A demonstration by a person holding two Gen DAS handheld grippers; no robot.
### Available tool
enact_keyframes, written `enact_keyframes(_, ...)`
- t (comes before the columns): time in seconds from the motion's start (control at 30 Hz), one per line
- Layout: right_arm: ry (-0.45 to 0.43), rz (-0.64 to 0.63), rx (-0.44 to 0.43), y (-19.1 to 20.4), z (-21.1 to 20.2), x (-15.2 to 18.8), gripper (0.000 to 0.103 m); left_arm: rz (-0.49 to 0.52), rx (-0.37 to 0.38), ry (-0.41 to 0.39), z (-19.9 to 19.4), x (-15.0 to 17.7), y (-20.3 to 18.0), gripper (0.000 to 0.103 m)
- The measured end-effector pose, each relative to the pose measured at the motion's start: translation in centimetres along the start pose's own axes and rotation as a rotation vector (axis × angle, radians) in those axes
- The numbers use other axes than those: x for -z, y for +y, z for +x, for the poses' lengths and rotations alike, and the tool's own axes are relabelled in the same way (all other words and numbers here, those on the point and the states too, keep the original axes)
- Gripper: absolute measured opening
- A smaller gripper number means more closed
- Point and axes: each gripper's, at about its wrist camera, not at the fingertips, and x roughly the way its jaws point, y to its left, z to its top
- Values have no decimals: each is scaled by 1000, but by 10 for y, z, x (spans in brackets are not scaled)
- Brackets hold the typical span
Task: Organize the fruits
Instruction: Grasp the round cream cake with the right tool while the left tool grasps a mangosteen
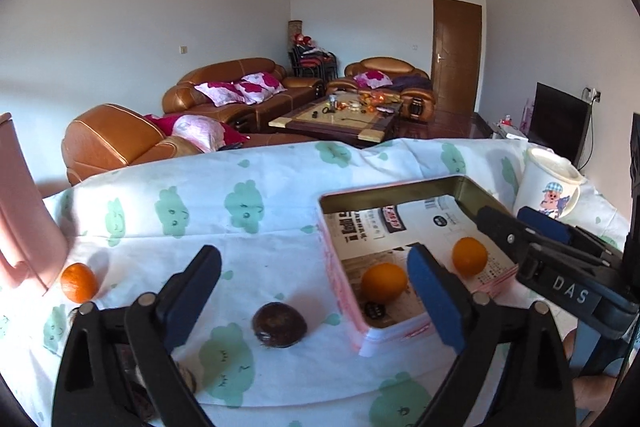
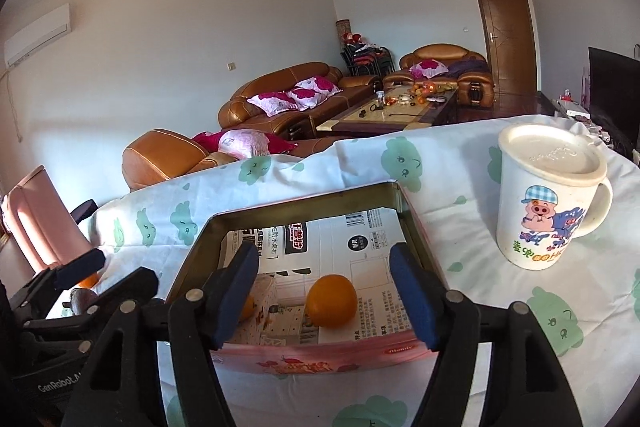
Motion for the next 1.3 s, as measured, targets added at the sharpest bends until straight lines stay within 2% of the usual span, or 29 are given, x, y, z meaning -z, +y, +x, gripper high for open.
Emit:
enact_keyframes(0.27, -48, -57, 22, 19, -10, 7, 69, -18, -70, 34, -5, 18, 35, 96)
enact_keyframes(0.57, -66, -116, -28, 57, -23, 14, 69, -36, -101, 77, -22, 34, 73, 96)
enact_keyframes(0.93, 75, -278, -192, 139, -15, 46, 69, -6, -24, 185, -39, 63, 120, 96)
enact_keyframes(1.1, 160, -253, -278, 161, -2, 55, 69, 4, 0, 203, -48, 72, 141, 96)
enact_keyframes(1.23, 227, -267, -357, 185, 11, 60, 69, -9, 51, 214, -53, 78, 157, 96)
enact_keyframes(1.3, 251, -278, -364, 197, 20, 64, 69, -6, 53, 223, -53, 80, 161, 96)
